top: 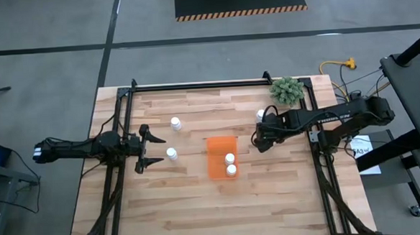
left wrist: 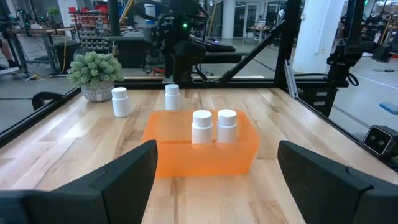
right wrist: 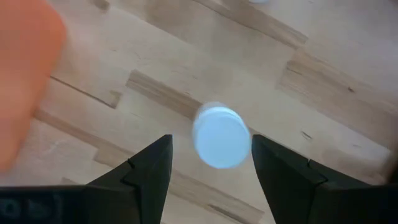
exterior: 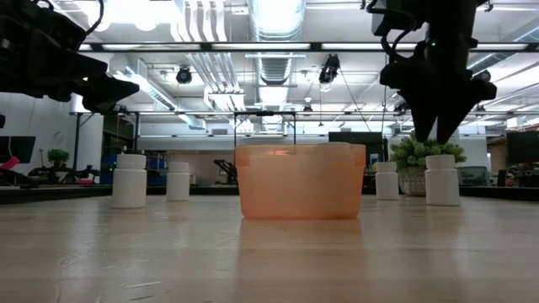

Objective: Pick and place pill bottles into a basket
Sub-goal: Put the white pill bottle into the orange bin

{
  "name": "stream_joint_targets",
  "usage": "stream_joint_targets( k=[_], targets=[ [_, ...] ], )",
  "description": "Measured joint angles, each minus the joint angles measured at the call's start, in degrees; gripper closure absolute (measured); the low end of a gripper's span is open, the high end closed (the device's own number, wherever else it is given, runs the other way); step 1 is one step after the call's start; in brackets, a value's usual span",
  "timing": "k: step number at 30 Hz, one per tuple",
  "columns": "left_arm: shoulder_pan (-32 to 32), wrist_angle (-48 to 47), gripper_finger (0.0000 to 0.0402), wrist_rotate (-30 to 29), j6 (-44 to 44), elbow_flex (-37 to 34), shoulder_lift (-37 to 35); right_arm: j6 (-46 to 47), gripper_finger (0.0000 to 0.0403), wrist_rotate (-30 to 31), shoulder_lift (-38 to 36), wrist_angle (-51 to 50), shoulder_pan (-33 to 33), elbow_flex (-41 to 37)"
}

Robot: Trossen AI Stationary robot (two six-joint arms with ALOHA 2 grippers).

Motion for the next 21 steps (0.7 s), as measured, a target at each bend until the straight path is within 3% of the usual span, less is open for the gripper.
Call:
stream_joint_targets(
  k=[21],
  targets=[
    [0.00, 0.00, 0.0087, 0.00, 0.01, 0.00, 0.00, 1.11, 0.0192, 0.09, 0.00, 0.18, 0.00, -2.35]
  ],
)
